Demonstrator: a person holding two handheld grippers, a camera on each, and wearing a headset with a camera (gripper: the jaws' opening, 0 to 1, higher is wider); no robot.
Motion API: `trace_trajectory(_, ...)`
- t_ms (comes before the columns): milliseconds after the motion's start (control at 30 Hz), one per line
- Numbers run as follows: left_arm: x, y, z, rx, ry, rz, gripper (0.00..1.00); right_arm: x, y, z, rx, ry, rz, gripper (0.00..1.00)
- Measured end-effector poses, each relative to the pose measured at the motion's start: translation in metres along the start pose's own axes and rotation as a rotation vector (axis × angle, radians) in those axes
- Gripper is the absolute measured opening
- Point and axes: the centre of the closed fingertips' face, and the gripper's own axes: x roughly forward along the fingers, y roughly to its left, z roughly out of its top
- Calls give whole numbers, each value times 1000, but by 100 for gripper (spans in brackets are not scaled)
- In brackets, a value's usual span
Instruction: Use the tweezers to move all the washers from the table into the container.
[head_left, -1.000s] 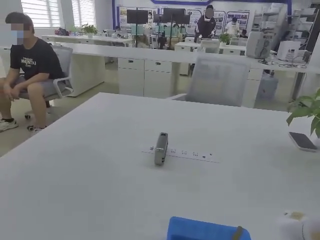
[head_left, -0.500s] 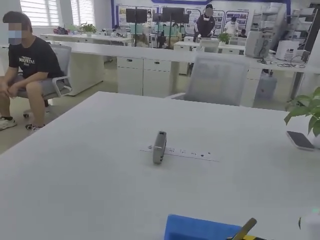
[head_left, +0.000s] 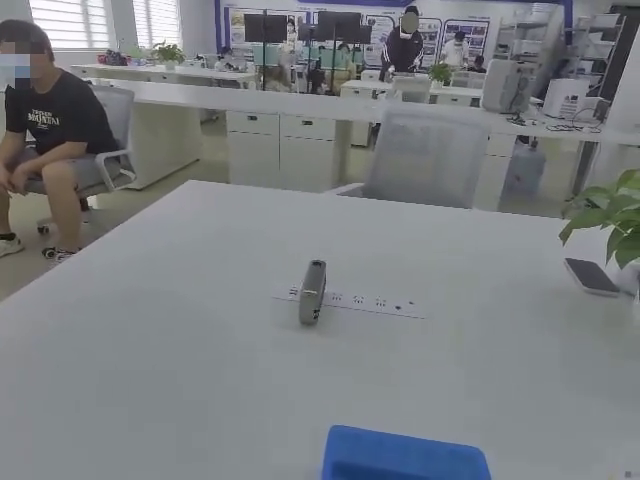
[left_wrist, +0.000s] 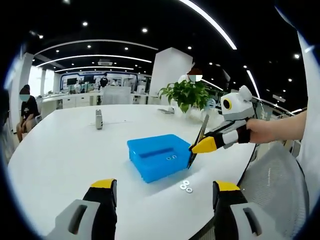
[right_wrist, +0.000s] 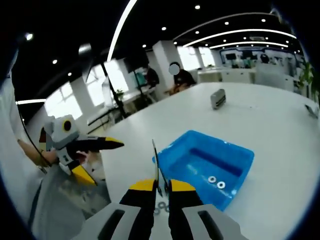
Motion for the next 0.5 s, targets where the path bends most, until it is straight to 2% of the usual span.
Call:
trace_trajectory(233, 0, 0, 0, 1, 4, 0, 79, 12, -1, -27, 25, 67, 2, 6)
trace_trajectory(500, 0, 0, -1, 0, 7, -3, 79, 16, -3, -33, 39, 83, -1, 6)
